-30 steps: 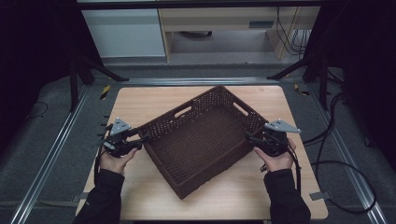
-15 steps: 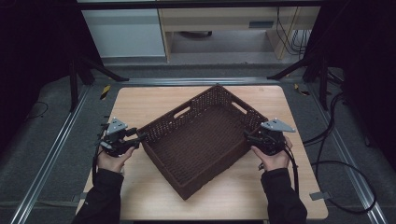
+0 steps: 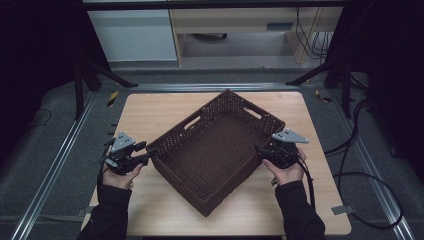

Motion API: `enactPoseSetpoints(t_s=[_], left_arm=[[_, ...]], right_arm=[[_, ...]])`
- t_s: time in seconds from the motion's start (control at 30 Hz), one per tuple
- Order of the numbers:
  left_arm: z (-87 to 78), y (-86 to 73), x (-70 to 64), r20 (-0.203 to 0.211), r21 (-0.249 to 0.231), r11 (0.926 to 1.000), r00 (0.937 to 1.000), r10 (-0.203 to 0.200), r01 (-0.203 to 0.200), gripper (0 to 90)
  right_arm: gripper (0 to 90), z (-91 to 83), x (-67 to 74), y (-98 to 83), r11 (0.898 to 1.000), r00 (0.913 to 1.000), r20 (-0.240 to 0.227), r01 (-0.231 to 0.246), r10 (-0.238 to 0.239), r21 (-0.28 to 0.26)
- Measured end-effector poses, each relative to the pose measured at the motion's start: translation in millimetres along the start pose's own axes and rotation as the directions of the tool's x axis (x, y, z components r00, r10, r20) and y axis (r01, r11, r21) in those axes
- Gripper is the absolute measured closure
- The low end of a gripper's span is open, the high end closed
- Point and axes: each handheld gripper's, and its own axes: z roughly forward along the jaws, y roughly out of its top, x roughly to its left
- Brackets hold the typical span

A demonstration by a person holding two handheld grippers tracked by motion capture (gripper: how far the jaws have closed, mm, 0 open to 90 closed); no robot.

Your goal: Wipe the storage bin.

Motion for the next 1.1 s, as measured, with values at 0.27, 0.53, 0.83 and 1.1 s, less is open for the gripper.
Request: enactPoseSetpoints(t_s=[0.27,0.53,0.83,1.1], left_arm=[[4.8,-1.5,1.2,0.012,0.011,0.9999,0.9998,-0.012,0.012,54.5],[-7.8,-10.5,-12.9,0.041,0.002,0.9997,0.9989,-0.024,0.024,53.6],[-7.5,-11.5,-7.5,0.06,0.004,0.9992,0.9974,-0.04,0.04,55.1],[-7.8,-13.6,-13.1,0.083,0.013,0.9993,0.9959,-0.036,0.035,66.3]], right_arm=[[32.0,2.0,1.7,2.2,1.0,0.9997,0.019,0.016,-0.016,-0.002],[33.9,-3.0,11.2,2.0,1.0,0.9997,-0.017,0.019,-0.019,0.007],[43.6,1.8,10.2,1.0,0.999,0.999,-0.023,0.038,-0.038,0.002],[37.3,1.6,9.7,1.5,1.0,0.9996,-0.018,0.023,-0.023,-0.009]])
